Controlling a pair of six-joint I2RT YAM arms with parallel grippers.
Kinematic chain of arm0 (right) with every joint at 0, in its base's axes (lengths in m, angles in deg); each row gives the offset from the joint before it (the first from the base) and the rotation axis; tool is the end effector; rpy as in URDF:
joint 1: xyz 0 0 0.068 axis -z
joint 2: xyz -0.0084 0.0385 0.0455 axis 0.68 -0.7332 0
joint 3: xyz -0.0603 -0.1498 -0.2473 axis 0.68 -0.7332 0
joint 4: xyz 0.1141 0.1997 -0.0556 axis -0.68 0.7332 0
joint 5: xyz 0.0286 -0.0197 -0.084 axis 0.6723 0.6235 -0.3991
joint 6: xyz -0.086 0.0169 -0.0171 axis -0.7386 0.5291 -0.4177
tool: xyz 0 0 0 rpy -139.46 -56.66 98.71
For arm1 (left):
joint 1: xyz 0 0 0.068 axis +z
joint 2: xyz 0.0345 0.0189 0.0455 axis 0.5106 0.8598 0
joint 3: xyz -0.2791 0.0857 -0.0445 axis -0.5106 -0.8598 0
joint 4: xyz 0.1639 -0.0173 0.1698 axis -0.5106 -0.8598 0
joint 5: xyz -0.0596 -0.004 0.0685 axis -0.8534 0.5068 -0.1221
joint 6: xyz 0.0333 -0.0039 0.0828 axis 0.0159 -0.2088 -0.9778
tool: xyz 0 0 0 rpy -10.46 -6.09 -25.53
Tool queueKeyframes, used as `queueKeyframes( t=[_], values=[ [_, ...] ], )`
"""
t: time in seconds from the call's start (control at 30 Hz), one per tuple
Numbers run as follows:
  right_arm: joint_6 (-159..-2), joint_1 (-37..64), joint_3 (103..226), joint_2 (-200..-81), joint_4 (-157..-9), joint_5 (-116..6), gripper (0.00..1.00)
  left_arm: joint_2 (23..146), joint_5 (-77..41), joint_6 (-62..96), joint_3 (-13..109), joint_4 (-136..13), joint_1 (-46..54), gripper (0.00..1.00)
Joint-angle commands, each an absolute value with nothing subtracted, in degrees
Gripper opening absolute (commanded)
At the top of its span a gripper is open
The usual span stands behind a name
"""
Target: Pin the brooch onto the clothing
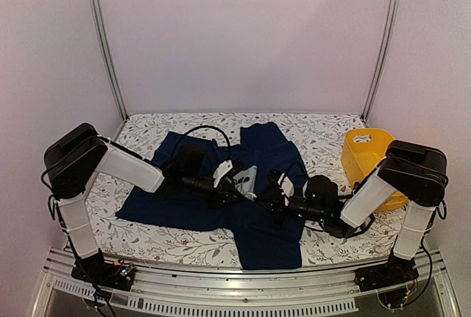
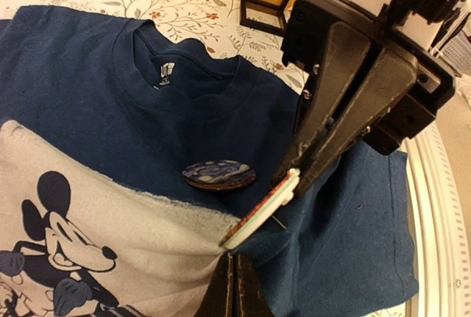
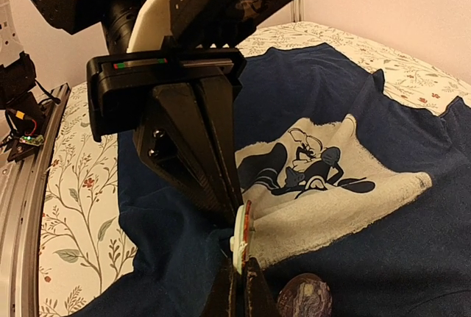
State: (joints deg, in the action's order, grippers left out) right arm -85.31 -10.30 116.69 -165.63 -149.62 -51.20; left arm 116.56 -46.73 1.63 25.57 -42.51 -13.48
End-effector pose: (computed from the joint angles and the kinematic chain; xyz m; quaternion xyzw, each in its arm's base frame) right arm 0.1973 0.2902 0.1536 -0.3943 0.6733 0.3568 0.5137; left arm 0.2428 -0.3026 0.1526 0.4732 0.7169 -0.4129 0.3027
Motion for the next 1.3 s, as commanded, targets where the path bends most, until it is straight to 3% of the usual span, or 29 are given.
queueKeyframes(
  t=[0.0, 0.2, 0.37, 0.6, 0.73, 0.97, 1.17, 1.27],
  values=[
    [-82.68, -9.75, 116.78, -163.93, -153.84, -48.69, 0.00, 115.77, -46.20, 1.65, 24.77, -42.42, -13.32, 0.00],
    [-82.18, -9.19, 117.27, -164.62, -153.79, -47.88, 0.00, 116.73, -44.96, 0.65, 25.39, -43.39, -14.58, 0.06],
    [-83.00, -9.08, 117.03, -165.20, -153.26, -47.49, 0.00, 114.08, -45.23, 0.64, 24.56, -42.68, -14.57, 0.31],
    [-84.29, -6.88, 116.96, -165.24, -152.99, -41.78, 0.00, 106.82, -42.20, -4.27, 25.19, -49.54, -14.43, 0.46],
    [-86.41, -6.66, 117.21, -165.19, -152.15, -41.36, 0.00, 106.00, -43.65, -6.71, 26.43, -52.78, -14.46, 0.44],
    [-88.97, -6.55, 118.17, -164.54, -150.42, -39.99, 0.00, 108.89, -45.80, -12.48, 29.18, -54.76, -14.60, 0.26],
    [-90.61, -6.57, 118.36, -164.56, -150.06, -38.90, 0.00, 111.39, -51.23, -15.88, 30.35, -53.25, -14.69, 0.32],
    [-91.88, -6.55, 118.69, -164.51, -149.62, -38.41, 0.00, 113.35, -50.51, -15.24, 30.84, -51.37, -14.66, 0.30]
  ],
)
